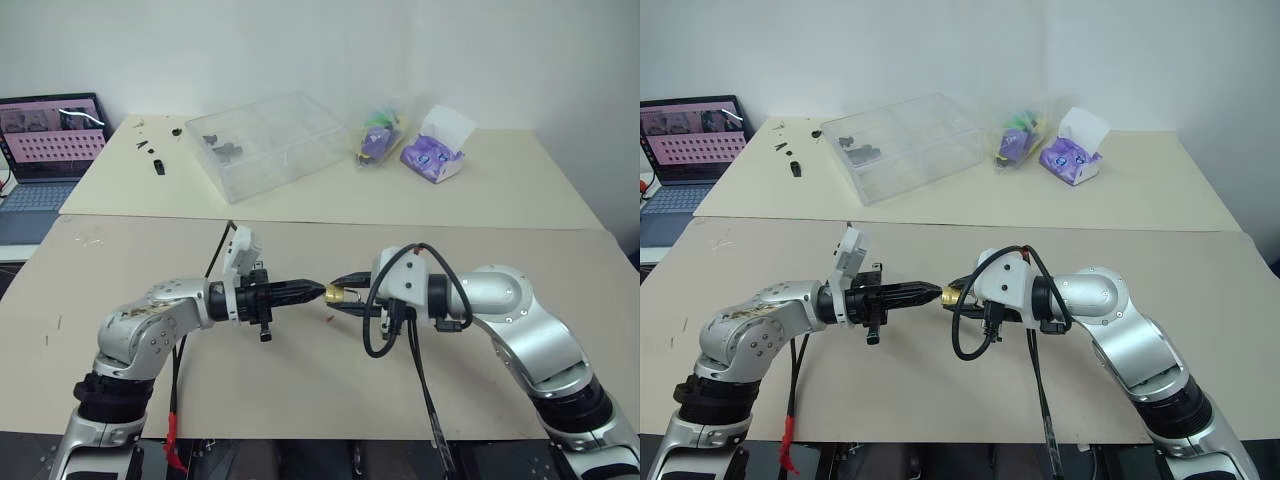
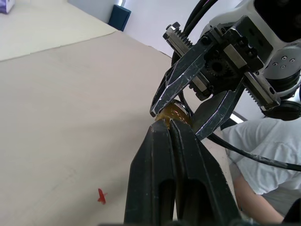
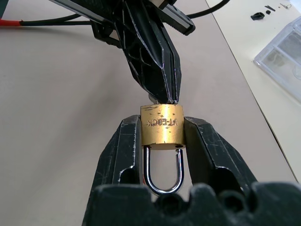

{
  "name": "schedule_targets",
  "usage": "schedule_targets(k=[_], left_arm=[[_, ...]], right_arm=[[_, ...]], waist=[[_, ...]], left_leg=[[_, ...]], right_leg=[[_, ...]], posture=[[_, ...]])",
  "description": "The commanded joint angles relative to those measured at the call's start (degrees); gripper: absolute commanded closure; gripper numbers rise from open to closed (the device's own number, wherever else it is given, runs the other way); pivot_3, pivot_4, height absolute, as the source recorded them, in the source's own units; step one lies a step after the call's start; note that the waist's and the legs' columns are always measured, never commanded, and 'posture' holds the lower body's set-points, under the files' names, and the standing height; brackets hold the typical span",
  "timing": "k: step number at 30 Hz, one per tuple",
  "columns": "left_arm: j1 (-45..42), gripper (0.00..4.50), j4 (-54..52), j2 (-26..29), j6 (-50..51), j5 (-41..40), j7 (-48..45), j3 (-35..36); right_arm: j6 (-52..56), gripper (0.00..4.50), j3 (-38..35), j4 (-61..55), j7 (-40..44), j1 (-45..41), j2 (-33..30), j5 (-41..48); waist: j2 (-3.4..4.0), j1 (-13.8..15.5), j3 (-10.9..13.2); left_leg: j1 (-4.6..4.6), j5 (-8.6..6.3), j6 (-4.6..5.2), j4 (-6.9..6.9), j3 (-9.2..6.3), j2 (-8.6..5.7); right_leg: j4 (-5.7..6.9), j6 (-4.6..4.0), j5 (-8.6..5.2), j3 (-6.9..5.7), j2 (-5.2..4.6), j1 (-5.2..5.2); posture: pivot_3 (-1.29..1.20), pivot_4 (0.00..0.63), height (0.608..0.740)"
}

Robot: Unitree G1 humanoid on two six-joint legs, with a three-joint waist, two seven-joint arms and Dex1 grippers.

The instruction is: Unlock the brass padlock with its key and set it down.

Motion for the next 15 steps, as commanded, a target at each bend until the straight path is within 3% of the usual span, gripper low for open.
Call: schedule_targets(k=[1,5,10,14,15], left_arm=[[0.0,4.41,-1.9,-0.3,-2.0,1.1,-0.5,-1.3],[-0.6,4.41,-1.3,-0.6,1.8,-1.3,0.7,-0.1],[-3.5,4.41,1.2,-2.1,13.9,-10.9,5.3,4.2],[-4.6,3.50,2.0,-2.0,18.2,-14.6,6.6,6.1],[-4.9,3.06,2.2,-1.7,19.4,-15.3,7.1,6.3]], right_arm=[[-1.0,3.60,1.0,-3.8,1.4,-0.8,1.5,3.7],[-1.1,3.60,1.0,-3.8,1.3,-0.9,1.6,3.5],[-1.3,3.60,1.1,-3.5,1.2,-1.0,1.7,3.2],[-1.4,3.60,1.1,-3.4,1.3,-1.0,1.7,3.1],[-1.5,3.60,1.1,-3.4,1.3,-1.0,1.7,3.1]], waist=[[0.00,0.0,0.0],[0.00,0.0,0.0],[0.00,0.0,0.0],[0.00,-0.1,0.0],[0.00,-0.1,0.0]], left_leg=[[0.00,0.00,0.00,0.00,0.00,0.00],[0.00,0.00,0.00,0.00,0.00,0.00],[0.00,0.00,0.00,0.00,-0.02,0.01],[0.00,0.00,0.01,0.01,-0.03,0.01],[0.01,0.00,0.01,0.01,-0.05,0.02]], right_leg=[[0.00,0.00,0.00,0.00,0.00,0.00],[0.00,0.01,0.00,0.00,0.00,0.00],[0.01,0.11,-0.01,0.00,0.01,0.00],[0.02,0.20,-0.06,0.00,0.02,0.01],[0.02,0.19,-0.05,0.00,0.04,0.02]], posture=[[0.00,0.150,0.740],[0.00,0.150,0.740],[0.00,0.150,0.740],[0.00,0.150,0.740],[0.00,0.150,0.740]])
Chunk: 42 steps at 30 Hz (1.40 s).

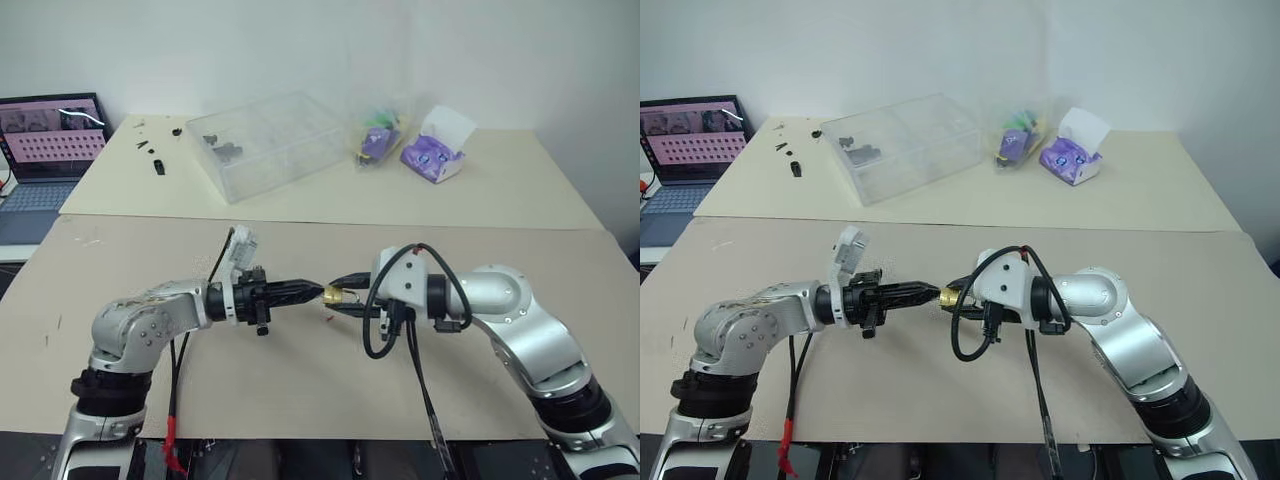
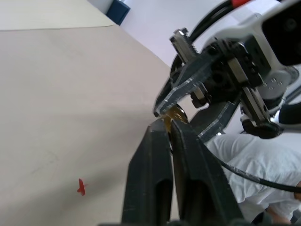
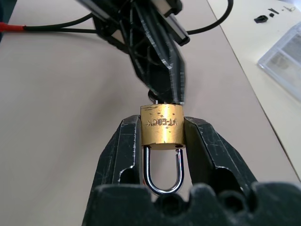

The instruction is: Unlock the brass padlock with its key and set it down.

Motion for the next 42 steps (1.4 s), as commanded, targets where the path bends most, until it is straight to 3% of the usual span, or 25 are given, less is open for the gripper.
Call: schedule_targets(k=[1,6,12,16,31,42], left_arm=[[-1.8,2.78,-0.5,0.3,4.3,-4.2,1.5,1.5],[-5.0,0.95,6.7,1.7,13.4,-10.8,3.5,5.4],[-6.1,0.95,14.1,3.6,23.4,-16.1,4.2,8.2],[-6.3,0.95,20.9,2.1,30.9,-21.5,8.5,11.6],[-1.2,0.95,22.7,0.5,29.0,-40.1,24.4,7.8],[0.5,0.95,20.7,3.0,27.7,-45.2,25.6,3.4]], right_arm=[[-1.4,3.60,0.1,-2.9,0.3,-1.1,0.3,1.6],[-1.7,3.60,0.4,-2.6,0.2,-1.2,0.1,1.5],[-2.1,3.60,0.8,-2.3,0.1,-1.3,0.1,1.1],[-2.3,3.60,0.9,-2.2,0.1,-1.3,0.0,0.9],[-2.1,3.60,0.8,-2.7,-0.5,-1.0,-0.1,0.7],[-2.1,3.60,0.7,-2.8,-0.9,-0.9,-0.3,0.7]], waist=[[0.00,0.0,0.0],[0.00,0.0,0.0],[0.00,-0.1,0.0],[0.00,-0.1,0.0],[0.00,0.1,0.0],[0.00,0.0,0.0]], left_leg=[[-0.01,0.00,0.00,0.00,0.00,0.00],[0.02,0.00,0.00,0.02,-0.03,-0.01],[0.01,0.00,0.00,0.01,-0.02,-0.01],[0.02,0.00,0.00,0.01,-0.04,-0.01],[0.02,0.00,-0.01,0.01,-0.06,-0.03],[0.02,0.00,-0.01,0.01,-0.04,-0.03]], right_leg=[[0.00,0.00,0.00,0.00,-0.01,-0.01],[0.02,-0.03,0.02,-0.01,0.00,0.02],[0.01,-0.06,0.02,-0.01,0.01,0.00],[0.04,-0.09,0.04,-0.01,0.01,0.01],[0.04,-0.16,0.07,-0.02,-0.05,0.01],[0.04,-0.19,0.06,-0.02,-0.05,0.00]], posture=[[0.00,0.150,0.740],[0.00,0.150,0.740],[0.00,0.150,0.740],[0.00,0.150,0.740],[0.00,0.150,0.740],[0.00,0.150,0.740]])
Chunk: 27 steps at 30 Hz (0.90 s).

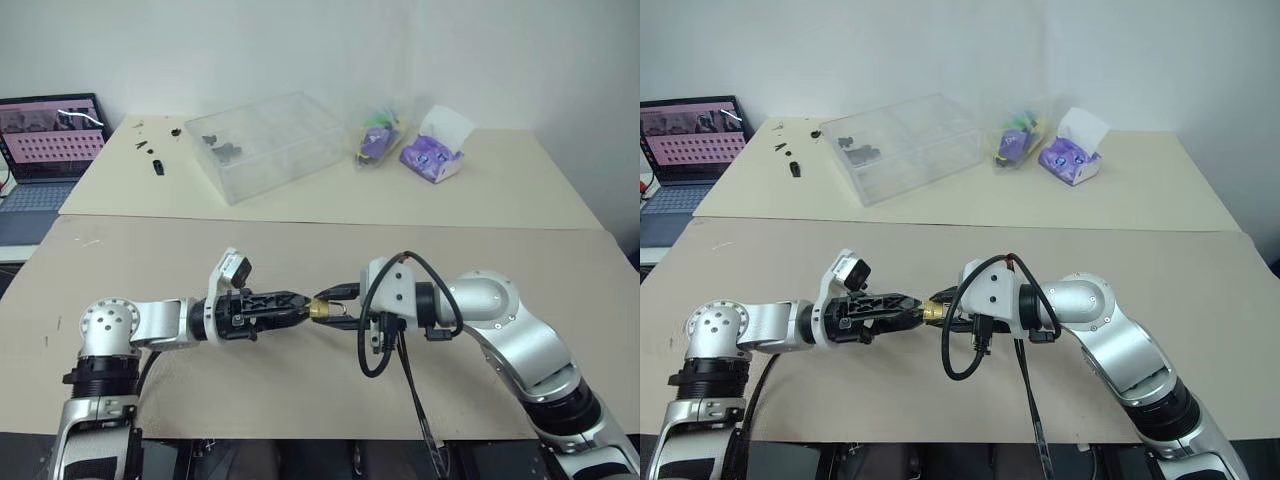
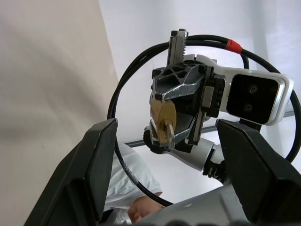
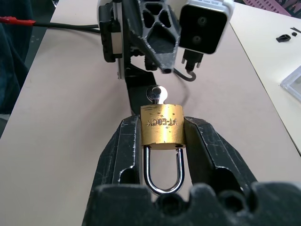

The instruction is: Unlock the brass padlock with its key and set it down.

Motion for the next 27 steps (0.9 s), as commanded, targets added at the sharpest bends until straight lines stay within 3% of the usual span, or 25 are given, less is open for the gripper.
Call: schedule_targets(k=[1,15,27], left_arm=[[0.2,0.95,-1.9,1.3,-0.3,-2.0,-1.3,-1.2],[-3.5,0.95,0.6,0.0,-2.2,1.4,-3.5,-3.1],[-5.1,0.95,-0.8,-2.5,-3.0,-0.3,-1.0,-5.0]], right_arm=[[-1.4,3.60,-0.8,-2.0,-0.4,-0.7,-0.3,0.3],[-1.1,3.60,-0.8,-2.5,-0.6,-0.6,-0.5,0.3],[-1.2,3.60,-0.7,-2.4,-0.7,-0.6,-0.5,0.2]], waist=[[0.00,0.0,0.0],[0.00,0.1,0.0],[0.00,0.1,0.0]], left_leg=[[0.00,0.00,0.00,0.00,0.01,0.00],[-0.01,0.00,0.00,0.00,0.01,-0.01],[-0.03,0.00,0.00,0.00,0.00,-0.03]], right_leg=[[0.00,0.00,0.00,0.00,0.00,0.00],[-0.03,-0.04,-0.02,0.00,-0.01,0.00],[-0.05,-0.01,-0.01,0.00,-0.02,0.00]], posture=[[0.00,0.150,0.740],[0.00,0.150,0.740],[0.00,0.150,0.740]])
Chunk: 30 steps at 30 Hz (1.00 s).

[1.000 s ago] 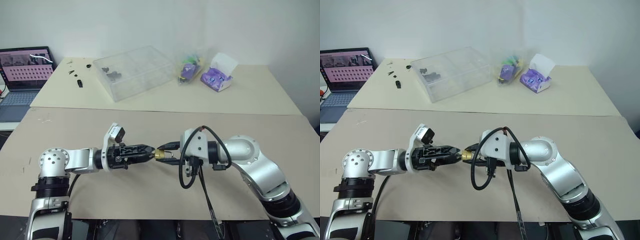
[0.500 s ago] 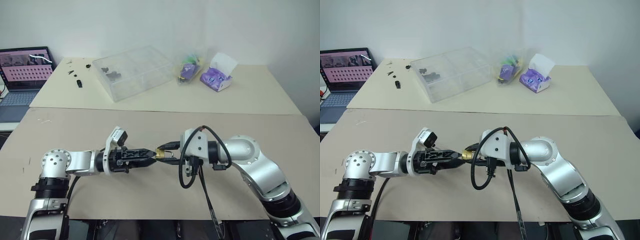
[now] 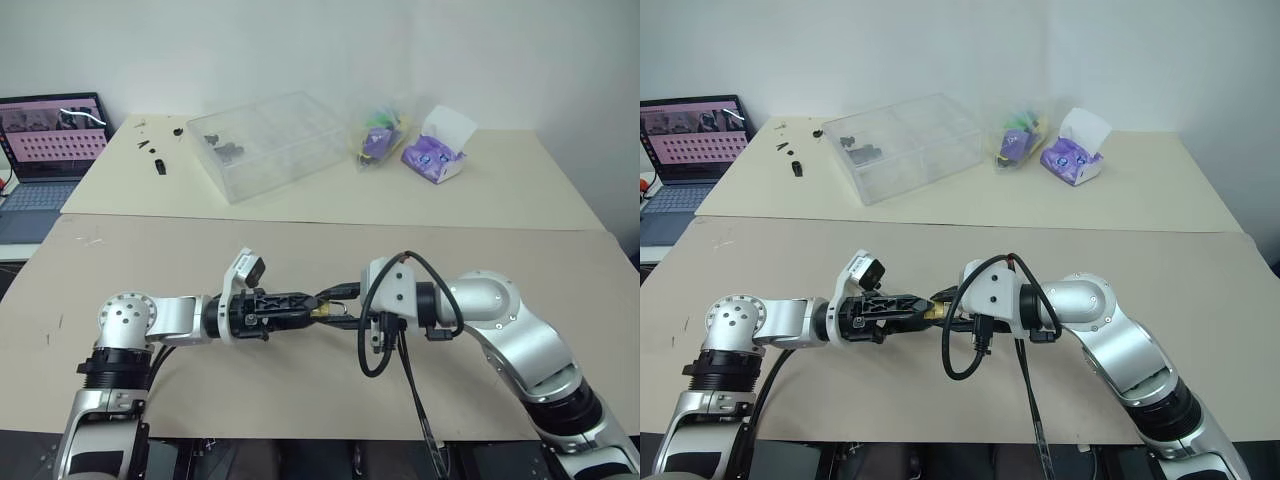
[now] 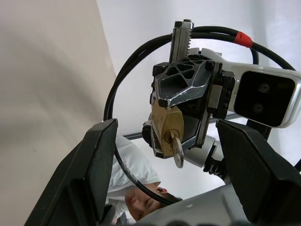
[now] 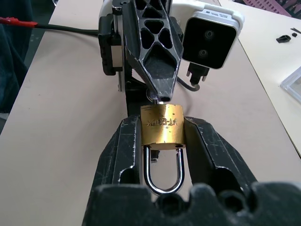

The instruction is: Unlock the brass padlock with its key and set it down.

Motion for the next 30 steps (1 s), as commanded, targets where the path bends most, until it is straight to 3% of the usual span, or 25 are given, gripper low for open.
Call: schedule_targets(k=[1,7,9,30], left_arm=[[-1.4,0.95,-1.5,-0.4,-0.6,-2.3,0.6,-0.1],[-1.5,0.95,-1.8,-0.2,-1.2,-4.2,2.1,-0.5],[-1.2,1.52,-2.2,0.3,-1.2,-5.1,2.4,-0.7],[0.1,1.52,-3.3,5.2,-2.6,-9.0,3.3,-2.4]], right_arm=[[-1.2,3.60,-0.7,-2.2,-0.5,-0.6,-0.3,0.2],[-1.3,3.60,-0.7,-2.2,-0.6,-0.6,-0.3,0.2],[-1.3,3.60,-0.8,-2.2,-0.6,-0.5,-0.4,0.2],[-1.4,3.60,-0.9,-2.2,-0.4,-0.5,-0.6,0.4]], waist=[[0.00,0.0,0.0],[0.00,0.0,0.0],[0.00,0.0,0.0],[0.00,0.0,0.0]], left_leg=[[0.00,0.00,0.00,0.00,0.00,0.00],[0.00,0.00,0.00,0.00,0.00,0.00],[0.00,0.00,0.00,0.00,-0.01,0.00],[0.00,0.00,0.00,0.00,0.00,0.00]], right_leg=[[0.00,0.00,0.00,0.00,0.00,0.00],[0.00,0.01,0.00,0.00,0.00,0.00],[0.00,0.01,0.00,0.00,0.00,0.00],[-0.02,-0.01,-0.01,0.00,-0.01,-0.01]], posture=[[0.00,0.150,0.740],[0.00,0.150,0.740],[0.00,0.150,0.740],[0.00,0.150,0.740]])
